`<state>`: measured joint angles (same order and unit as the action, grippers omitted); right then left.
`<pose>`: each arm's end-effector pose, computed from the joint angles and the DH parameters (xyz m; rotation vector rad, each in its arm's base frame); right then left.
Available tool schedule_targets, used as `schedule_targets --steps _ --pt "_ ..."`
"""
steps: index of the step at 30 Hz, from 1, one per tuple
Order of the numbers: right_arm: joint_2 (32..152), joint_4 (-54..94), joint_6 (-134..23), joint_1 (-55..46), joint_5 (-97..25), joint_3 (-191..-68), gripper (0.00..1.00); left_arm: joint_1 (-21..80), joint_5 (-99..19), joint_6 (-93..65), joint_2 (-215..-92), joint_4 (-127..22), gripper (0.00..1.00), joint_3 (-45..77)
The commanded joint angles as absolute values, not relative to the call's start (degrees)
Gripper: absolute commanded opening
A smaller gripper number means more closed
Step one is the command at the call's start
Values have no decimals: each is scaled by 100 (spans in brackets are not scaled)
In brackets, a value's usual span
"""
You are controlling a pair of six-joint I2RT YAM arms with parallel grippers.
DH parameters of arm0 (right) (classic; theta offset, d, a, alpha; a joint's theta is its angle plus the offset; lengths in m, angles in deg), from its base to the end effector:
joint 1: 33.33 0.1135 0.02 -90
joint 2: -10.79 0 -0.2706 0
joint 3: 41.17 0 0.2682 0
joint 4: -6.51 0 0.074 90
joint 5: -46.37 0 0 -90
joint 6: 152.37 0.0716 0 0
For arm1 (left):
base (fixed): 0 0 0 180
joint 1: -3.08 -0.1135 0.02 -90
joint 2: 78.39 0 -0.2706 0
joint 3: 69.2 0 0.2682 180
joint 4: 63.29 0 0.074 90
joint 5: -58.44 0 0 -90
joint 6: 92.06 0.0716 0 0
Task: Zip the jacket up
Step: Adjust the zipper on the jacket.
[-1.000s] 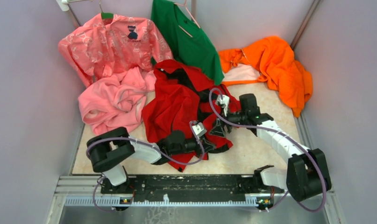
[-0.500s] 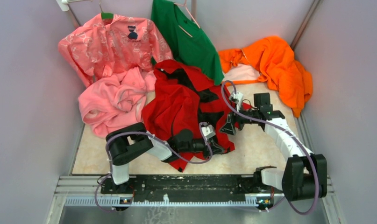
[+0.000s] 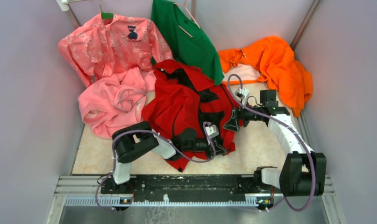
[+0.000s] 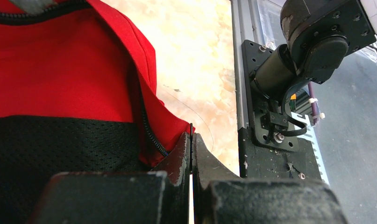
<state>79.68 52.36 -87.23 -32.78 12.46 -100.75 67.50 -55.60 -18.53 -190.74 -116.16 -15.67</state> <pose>0.2517 0.0618 0.2290 -0.8343 2.0450 0.9905 0.1466 -0.3737 0.1199 1.0701 1.5376 -1.3737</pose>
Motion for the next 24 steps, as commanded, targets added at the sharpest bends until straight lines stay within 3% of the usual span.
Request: schedule_targets --steps 1,18,24 --pt "8143 5376 -8847 -3311 1365 -10393 84 6636 -5828 -1877 -19066 -11540 0 -1451" --pt "8051 5391 -8858 -3307 1205 -10445 84 6303 -7195 -2609 -18771 -11716 0 -1372" --pt "8032 5330 -8777 -3453 1128 -10428 84 6362 -7093 -2620 -19018 -11237 0 -1038"
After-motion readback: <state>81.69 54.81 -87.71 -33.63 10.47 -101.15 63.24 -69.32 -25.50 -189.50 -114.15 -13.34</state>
